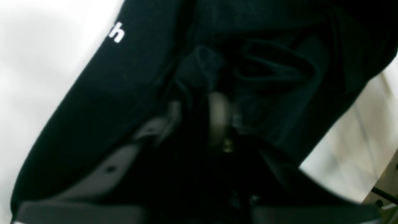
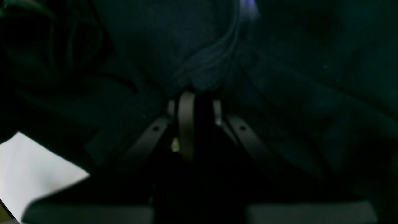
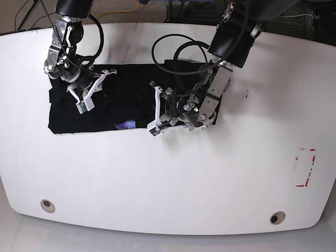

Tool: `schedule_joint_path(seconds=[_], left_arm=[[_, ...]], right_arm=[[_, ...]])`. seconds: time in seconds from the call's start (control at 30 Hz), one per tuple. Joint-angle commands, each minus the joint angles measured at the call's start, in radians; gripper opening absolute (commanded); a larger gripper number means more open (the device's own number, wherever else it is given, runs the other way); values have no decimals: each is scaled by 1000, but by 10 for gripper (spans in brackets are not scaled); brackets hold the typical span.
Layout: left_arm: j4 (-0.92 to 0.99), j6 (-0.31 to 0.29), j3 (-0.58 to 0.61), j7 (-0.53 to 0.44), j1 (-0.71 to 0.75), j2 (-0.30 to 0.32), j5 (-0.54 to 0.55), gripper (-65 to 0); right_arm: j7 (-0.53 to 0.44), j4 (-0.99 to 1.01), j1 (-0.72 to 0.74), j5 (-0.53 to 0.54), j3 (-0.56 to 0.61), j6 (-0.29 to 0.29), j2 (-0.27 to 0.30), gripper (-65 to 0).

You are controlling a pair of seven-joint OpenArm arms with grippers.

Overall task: Layout the t-shirt on the table in an organized manner, then fold the t-shirt properly
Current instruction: 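Press and smooth the folded shirt middle with the left gripper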

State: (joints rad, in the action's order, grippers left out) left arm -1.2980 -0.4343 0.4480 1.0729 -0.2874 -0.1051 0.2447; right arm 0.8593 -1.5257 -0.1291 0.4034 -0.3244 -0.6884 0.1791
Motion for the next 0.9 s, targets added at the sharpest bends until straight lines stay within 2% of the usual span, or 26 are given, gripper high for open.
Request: schedule_joint_path(seconds=[0.0, 0.23, 0.43, 0.87], left_arm=[[-21, -2, -2, -12, -28, -11, 8, -607], [-21, -2, -4, -84, -23, -8, 8, -615], [-21, -2, -5, -93, -23, -6, 8, -650], [-32, -1, -5, -93, -66, -12, 8, -649]], right_arm=[[45, 7, -1, -18, 15, -10, -17, -596], [45, 7, -1, -14, 15, -10, -17, -596], [45, 7, -2, -14, 14, -10, -17, -596], [45, 7, -4, -14, 14, -10, -17, -596]])
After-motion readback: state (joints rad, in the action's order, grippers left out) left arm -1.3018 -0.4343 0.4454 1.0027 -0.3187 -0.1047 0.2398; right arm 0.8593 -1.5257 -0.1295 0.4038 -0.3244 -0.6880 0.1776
